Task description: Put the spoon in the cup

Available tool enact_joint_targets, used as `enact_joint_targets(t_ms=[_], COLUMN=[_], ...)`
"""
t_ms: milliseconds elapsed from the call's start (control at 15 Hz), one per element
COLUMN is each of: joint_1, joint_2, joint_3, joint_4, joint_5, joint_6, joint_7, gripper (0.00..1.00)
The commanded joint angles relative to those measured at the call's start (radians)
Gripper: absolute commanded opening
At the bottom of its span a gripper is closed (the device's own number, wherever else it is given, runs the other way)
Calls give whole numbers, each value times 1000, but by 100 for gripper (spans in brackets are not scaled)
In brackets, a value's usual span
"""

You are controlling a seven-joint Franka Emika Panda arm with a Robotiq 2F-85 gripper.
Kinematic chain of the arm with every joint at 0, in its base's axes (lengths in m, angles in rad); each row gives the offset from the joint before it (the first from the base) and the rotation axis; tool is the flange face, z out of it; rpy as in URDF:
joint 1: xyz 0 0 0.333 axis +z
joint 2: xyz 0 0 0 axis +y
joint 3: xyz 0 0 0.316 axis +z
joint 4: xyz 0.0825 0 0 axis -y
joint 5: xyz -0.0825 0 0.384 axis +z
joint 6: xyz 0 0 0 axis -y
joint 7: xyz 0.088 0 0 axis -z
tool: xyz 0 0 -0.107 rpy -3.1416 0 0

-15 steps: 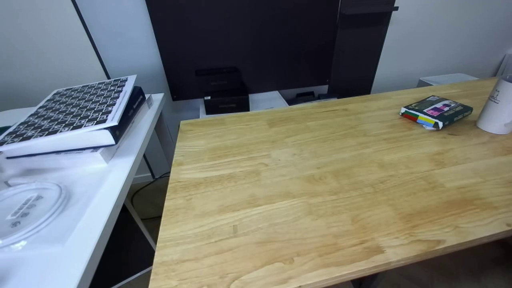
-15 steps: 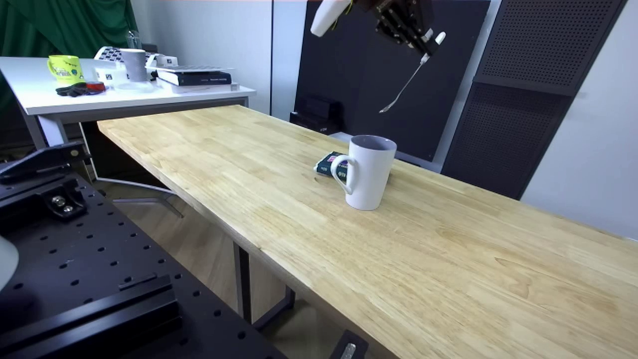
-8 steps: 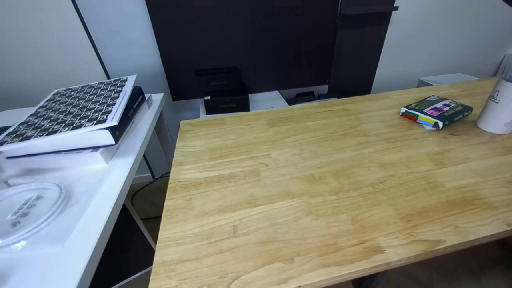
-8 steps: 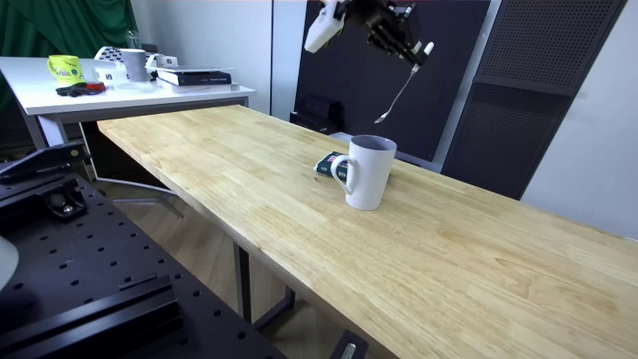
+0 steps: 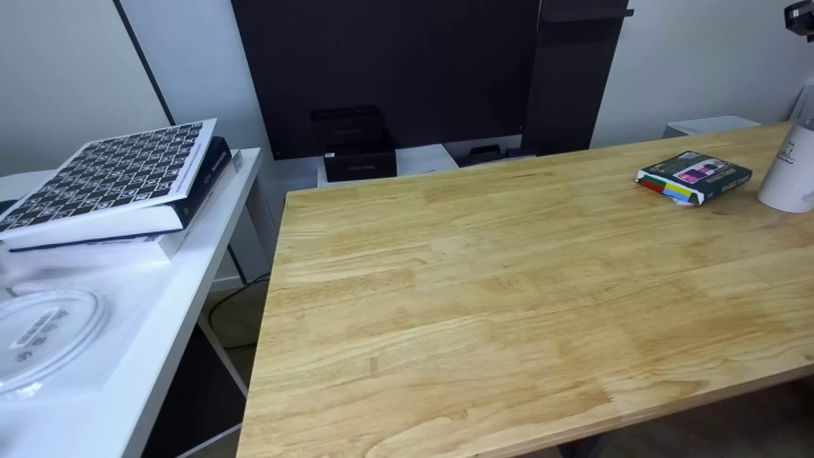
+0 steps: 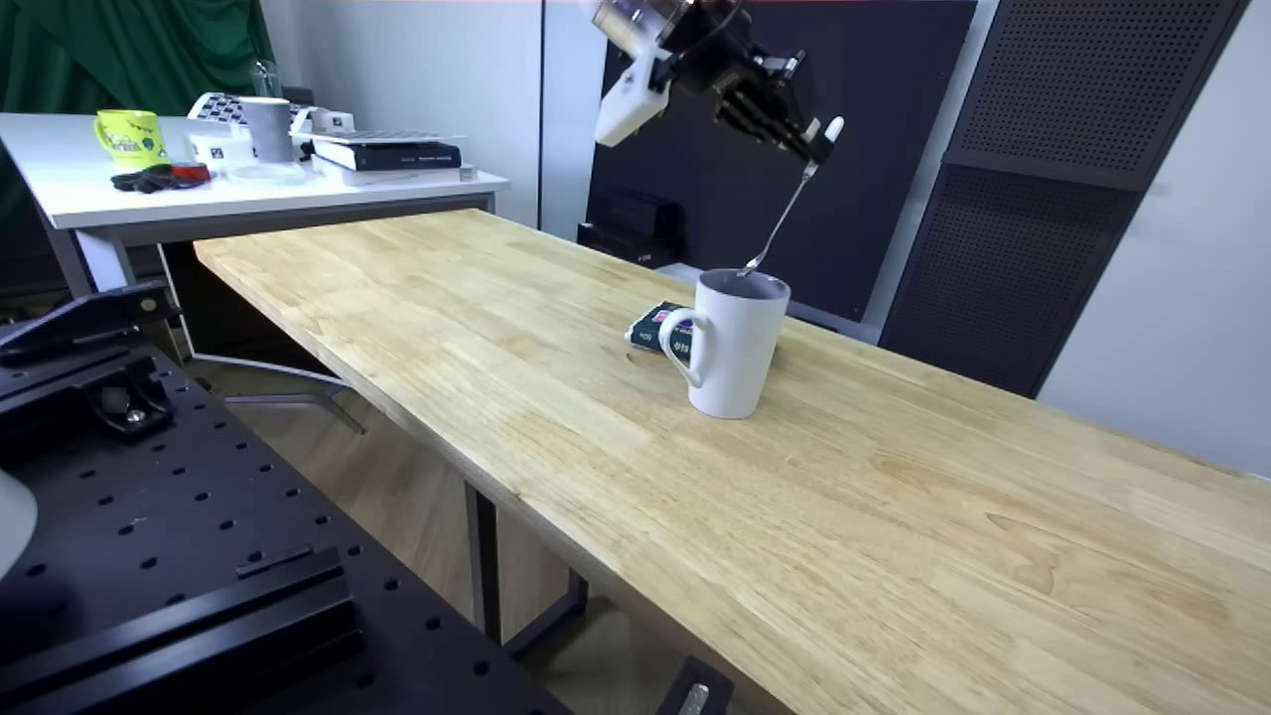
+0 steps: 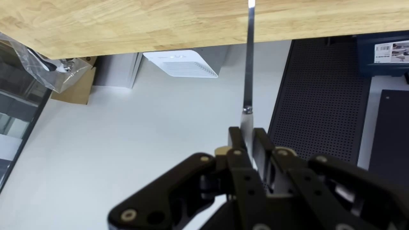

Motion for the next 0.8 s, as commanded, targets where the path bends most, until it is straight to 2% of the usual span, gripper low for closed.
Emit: enact_joint_targets(t_ms=[0,333,733], joint_1=[-16,-17,-42], joint_2=[5,19,68], joint_3=[32,49,53], joint_4=[-24,-49,-34], joint_5=[-42,-51,-65], joint_6=[-31,-37,16], joint_7=[61,71,107], gripper=[3,3,3])
